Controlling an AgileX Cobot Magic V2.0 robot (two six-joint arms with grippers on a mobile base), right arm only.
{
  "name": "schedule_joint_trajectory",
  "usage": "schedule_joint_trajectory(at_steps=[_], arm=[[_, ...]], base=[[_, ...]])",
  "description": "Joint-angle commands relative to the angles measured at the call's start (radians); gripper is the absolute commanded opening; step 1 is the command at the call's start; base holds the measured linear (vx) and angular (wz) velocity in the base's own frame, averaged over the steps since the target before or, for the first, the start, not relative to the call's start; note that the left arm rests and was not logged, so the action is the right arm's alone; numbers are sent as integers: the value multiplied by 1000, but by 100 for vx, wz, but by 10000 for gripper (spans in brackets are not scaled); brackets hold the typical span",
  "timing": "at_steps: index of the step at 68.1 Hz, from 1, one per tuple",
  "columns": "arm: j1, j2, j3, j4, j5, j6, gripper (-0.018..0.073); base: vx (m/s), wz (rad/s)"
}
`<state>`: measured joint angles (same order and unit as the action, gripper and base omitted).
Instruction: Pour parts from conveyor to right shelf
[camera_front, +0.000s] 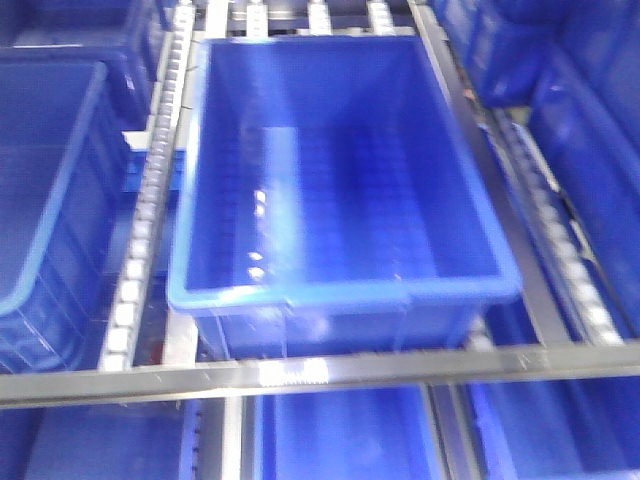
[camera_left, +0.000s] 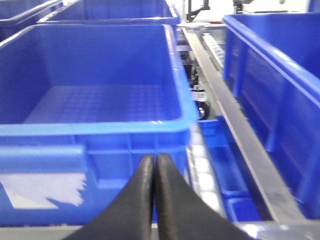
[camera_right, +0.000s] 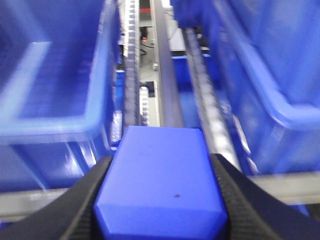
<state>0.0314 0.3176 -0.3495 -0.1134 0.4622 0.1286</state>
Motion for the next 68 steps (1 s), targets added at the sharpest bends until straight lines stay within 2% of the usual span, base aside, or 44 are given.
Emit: schedule_joint_trajectory(at_steps=[1, 68], arm=[[-1, 12, -29, -13, -79, -2, -3], [-1, 12, -29, -13, -79, -2, -3]], base=[[20, 20], [17, 5]])
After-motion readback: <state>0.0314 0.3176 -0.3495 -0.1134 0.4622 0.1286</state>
